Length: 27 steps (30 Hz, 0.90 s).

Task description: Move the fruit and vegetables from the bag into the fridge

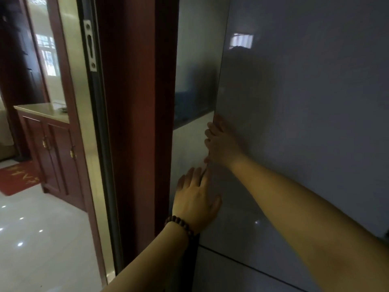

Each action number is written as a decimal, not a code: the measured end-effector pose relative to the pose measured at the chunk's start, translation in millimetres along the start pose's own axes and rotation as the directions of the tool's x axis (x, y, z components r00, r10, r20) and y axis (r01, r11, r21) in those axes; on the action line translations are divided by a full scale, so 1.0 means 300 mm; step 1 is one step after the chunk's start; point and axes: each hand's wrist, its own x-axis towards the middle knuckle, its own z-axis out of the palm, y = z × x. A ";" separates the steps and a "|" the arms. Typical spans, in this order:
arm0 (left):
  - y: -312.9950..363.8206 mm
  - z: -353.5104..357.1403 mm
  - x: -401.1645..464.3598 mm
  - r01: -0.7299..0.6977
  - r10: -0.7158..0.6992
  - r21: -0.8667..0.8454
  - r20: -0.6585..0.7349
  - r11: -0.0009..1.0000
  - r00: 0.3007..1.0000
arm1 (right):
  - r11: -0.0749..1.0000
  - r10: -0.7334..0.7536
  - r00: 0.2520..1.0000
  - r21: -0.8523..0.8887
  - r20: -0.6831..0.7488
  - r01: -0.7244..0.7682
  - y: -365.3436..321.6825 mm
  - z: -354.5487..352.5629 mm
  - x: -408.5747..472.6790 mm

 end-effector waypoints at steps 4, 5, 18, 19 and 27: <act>-0.014 0.071 0.088 0.003 -0.002 -0.064 0.017 0.998 1.000 | 0.999 0.045 0.999 -0.005 0.014 -0.045 0.028 0.094 0.093; -0.020 0.086 0.103 0.006 -0.003 -0.074 0.029 0.997 1.000 | 0.998 0.055 0.998 -0.012 0.010 -0.055 0.034 0.115 0.112; -0.088 0.159 0.150 0.059 -0.039 -0.131 0.150 0.990 0.988 | 0.974 0.219 0.973 -0.068 0.069 -0.214 0.047 0.204 0.187; -0.085 0.155 0.150 0.056 -0.036 -0.137 0.147 0.989 0.989 | 0.979 0.199 0.975 -0.053 0.097 -0.195 0.033 0.198 0.181; 0.032 0.147 0.130 -0.032 0.045 -0.073 0.174 0.997 0.984 | 0.757 0.383 0.919 0.541 0.088 -0.367 -0.029 0.121 -0.091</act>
